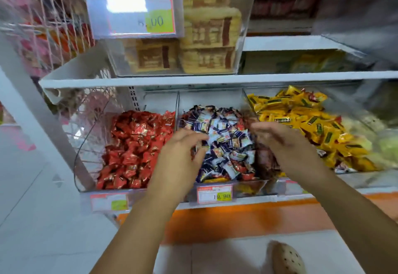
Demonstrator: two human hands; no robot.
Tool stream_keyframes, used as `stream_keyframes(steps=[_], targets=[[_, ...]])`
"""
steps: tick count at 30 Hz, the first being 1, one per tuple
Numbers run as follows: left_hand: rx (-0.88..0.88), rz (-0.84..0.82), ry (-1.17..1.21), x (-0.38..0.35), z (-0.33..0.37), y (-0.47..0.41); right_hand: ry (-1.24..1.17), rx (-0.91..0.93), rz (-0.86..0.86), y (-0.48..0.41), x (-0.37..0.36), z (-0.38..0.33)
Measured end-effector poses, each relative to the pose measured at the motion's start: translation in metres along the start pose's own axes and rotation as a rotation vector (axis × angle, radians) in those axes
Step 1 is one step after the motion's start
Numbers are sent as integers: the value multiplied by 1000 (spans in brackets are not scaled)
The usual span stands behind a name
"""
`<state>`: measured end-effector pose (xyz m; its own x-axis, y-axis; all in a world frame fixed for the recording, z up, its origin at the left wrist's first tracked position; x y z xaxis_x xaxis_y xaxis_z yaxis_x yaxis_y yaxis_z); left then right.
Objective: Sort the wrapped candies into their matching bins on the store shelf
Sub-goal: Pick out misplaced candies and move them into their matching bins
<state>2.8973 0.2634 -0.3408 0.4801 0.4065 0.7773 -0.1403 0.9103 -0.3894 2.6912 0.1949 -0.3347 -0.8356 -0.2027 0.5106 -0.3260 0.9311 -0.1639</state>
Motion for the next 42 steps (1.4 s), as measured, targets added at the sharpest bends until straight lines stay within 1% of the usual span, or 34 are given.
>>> stream_keyframes(steps=[2,3,4,6,9,12,15,18,19,21,23,24,29,32,35,39,42], targets=[[-4,-126,-19,-20,14,-2,15,-24,-60,4,-3,1],[10,-180,-35,-28,17,-3,69,-28,-82,3,-5,1],[25,-228,-50,-35,18,-5,153,-31,-122,1,-8,0],[26,-300,-104,-48,15,-11,355,-80,-282,-6,-21,2],[14,-341,-174,-63,4,-17,626,-136,-512,-16,-47,7],[10,-342,-168,-68,-4,-19,740,-143,-644,-25,-65,17],[6,-318,-149,-66,-7,-17,745,-140,-632,-34,-72,23],[9,-231,-53,-54,-6,-18,683,-166,-616,-37,-70,22],[19,-246,-23,-50,-6,-18,675,-153,-614,-37,-68,19],[20,-374,-38,-47,-5,-16,665,-140,-592,-35,-62,9],[-1,-527,-163,-48,-4,-11,671,-154,-607,-33,-57,3],[-2,-576,-227,-49,-3,-10,693,-160,-632,-32,-56,3],[-7,-694,-308,-56,3,-14,767,-220,-785,-25,-69,17],[0,-729,-335,-60,0,-16,747,-228,-807,-24,-73,18],[29,-737,-276,-63,0,-18,654,-198,-751,-26,-72,20],[69,-683,-187,-64,-3,-20,574,-235,-729,-25,-70,22],[120,-652,-91,-62,-6,-22,431,-269,-638,-28,-65,18]])
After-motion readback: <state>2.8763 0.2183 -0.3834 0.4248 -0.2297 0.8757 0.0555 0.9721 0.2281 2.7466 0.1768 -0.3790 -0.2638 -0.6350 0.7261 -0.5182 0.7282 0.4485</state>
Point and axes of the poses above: each hand's wrist, its own y-axis away from the middle knuckle, its own x-axis out of the back of the hand, z = x × y, the point moved 4 cm from there along -y, towards the middle knuckle, and after that the axes turned 5 degrees about -y, right-handed, at the moved point
